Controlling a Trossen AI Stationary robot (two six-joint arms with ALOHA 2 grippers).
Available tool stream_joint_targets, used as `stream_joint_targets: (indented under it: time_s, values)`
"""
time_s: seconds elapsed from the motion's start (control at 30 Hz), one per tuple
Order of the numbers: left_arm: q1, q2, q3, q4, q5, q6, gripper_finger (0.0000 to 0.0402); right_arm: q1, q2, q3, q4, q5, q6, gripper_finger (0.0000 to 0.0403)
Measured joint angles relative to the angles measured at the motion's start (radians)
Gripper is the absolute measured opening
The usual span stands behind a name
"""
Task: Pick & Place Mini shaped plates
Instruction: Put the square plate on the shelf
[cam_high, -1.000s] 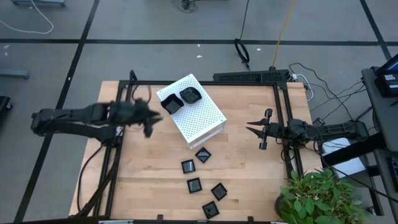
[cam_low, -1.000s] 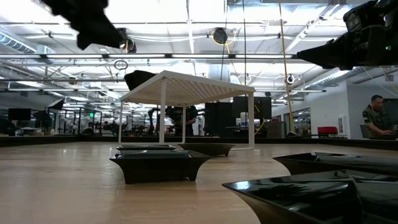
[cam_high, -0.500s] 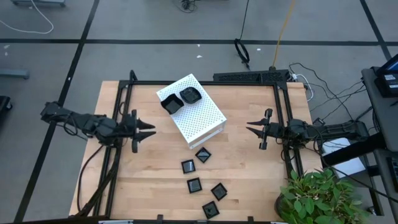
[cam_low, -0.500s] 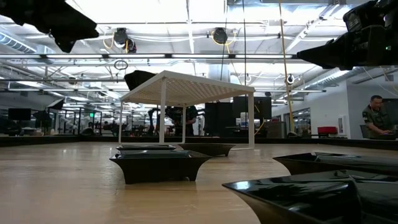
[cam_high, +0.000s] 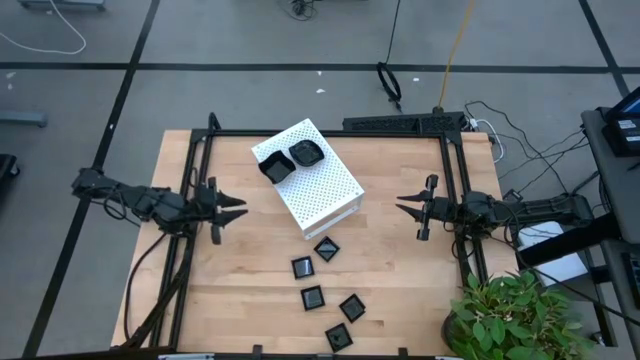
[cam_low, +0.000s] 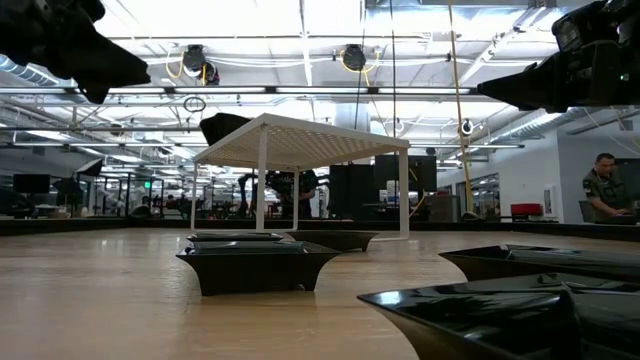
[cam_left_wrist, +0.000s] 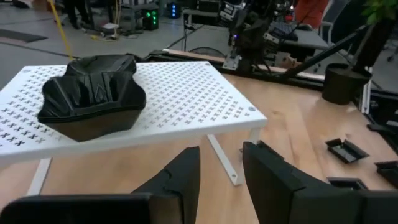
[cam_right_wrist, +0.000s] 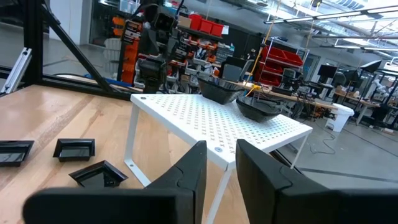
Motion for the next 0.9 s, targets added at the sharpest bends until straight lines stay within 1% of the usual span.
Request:
stream_joint_targets:
  time_s: [0.1, 0.23, 0.3, 0.4, 0.5, 0.57, 0.6, 0.63, 0.67, 0.73, 0.77, 0.83, 0.9]
  values:
    - [0.0, -0.02, -0.003, 0.003, 0.0, 0.007, 0.0122, 0.0, 0.0, 0.0, 0.016, -0.004, 0.022, 0.0073]
    - [0.0, -0.021, -0.003, 0.002, -0.021, 0.034, 0.0122, 0.001, 0.0, 0.0, 0.068, -0.031, 0.219, 0.0073]
    - [0.0, -0.016, -0.004, 0.003, -0.051, 0.035, 0.0122, 0.001, 0.001, 0.0, 0.113, -0.029, 0.279, 0.0073]
    - [0.0, -0.013, -0.004, 0.002, -0.06, 0.025, 0.0122, 0.001, 0.002, 0.0, 0.125, -0.029, 0.389, 0.0073]
    - [0.0, -0.013, -0.004, 0.002, -0.06, 0.026, 0.0122, -0.004, 0.002, 0.0, 0.123, -0.013, 0.402, 0.0073]
    - [0.0, -0.013, -0.004, 0.002, -0.06, 0.026, 0.0122, -0.009, 0.004, 0.001, 0.158, 0.002, 0.42, 0.0073]
    - [0.0, -0.013, -0.004, 0.002, -0.06, 0.026, 0.0122, -0.01, 0.011, 0.01, 0.189, -0.013, 0.445, 0.0073]
    - [0.0, -0.013, -0.004, 0.002, -0.06, 0.026, 0.0122, -0.01, 0.024, 0.028, 0.208, -0.057, 0.453, 0.0075]
    - [0.0, -0.013, -0.004, 0.002, -0.059, 0.026, 0.0122, -0.004, 0.045, 0.055, 0.203, -0.102, 0.452, 0.0079]
    - [0.0, -0.013, -0.004, 0.002, -0.059, 0.026, 0.0122, 0.02, 0.127, 0.116, 0.122, -0.159, 0.449, 0.0092]
    - [0.0, -0.013, -0.004, 0.002, -0.059, 0.026, 0.0122, 0.035, 0.184, 0.175, 0.098, -0.155, 0.449, 0.0101]
    - [0.0, -0.013, -0.004, 0.002, -0.059, 0.026, 0.0122, 0.063, 0.311, 0.301, 0.024, -0.096, 0.454, 0.0124]
    - [0.0, -0.013, -0.004, 0.001, -0.059, 0.028, 0.0122, 0.089, 0.482, 0.425, -0.084, -0.034, 0.496, 0.0152]
